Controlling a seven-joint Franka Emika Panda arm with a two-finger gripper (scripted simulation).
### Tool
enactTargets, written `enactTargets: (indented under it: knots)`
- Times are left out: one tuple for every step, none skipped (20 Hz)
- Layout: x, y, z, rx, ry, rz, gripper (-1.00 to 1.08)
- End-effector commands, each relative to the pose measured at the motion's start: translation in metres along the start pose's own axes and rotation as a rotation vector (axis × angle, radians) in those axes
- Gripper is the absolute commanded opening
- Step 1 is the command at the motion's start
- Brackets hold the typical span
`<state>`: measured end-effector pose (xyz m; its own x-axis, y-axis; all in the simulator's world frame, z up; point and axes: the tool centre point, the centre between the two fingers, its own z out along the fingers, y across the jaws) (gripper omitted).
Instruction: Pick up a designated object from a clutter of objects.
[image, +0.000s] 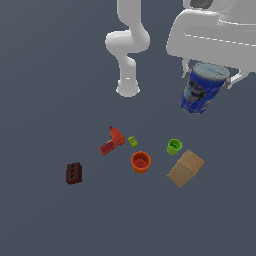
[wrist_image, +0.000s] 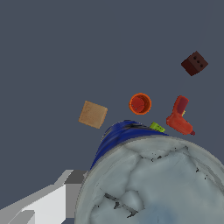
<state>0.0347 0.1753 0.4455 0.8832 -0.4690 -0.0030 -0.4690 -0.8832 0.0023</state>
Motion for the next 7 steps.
enactTargets:
  knots:
    - [0.0020,-0.0013,-0.0079,0.003,0.003,0.000,-1.00]
    - [0.0025,-0.0016,-0.0094,0.003,0.003,0.000,-1.00]
    - [0.0030,-0.0019,-0.0106,0.003,0.003,0.000,-1.00]
    - [0.0033,-0.0021,-0.0115,0.003,0.003,0.000,-1.00]
    - [0.0035,-0.0022,-0.0122,0.003,0.003,0.000,-1.00]
    - [0.0037,-0.0023,-0.0126,0.003,0.003,0.000,-1.00]
    - [0.0037,-0.0023,-0.0127,0.003,0.003,0.000,-1.00]
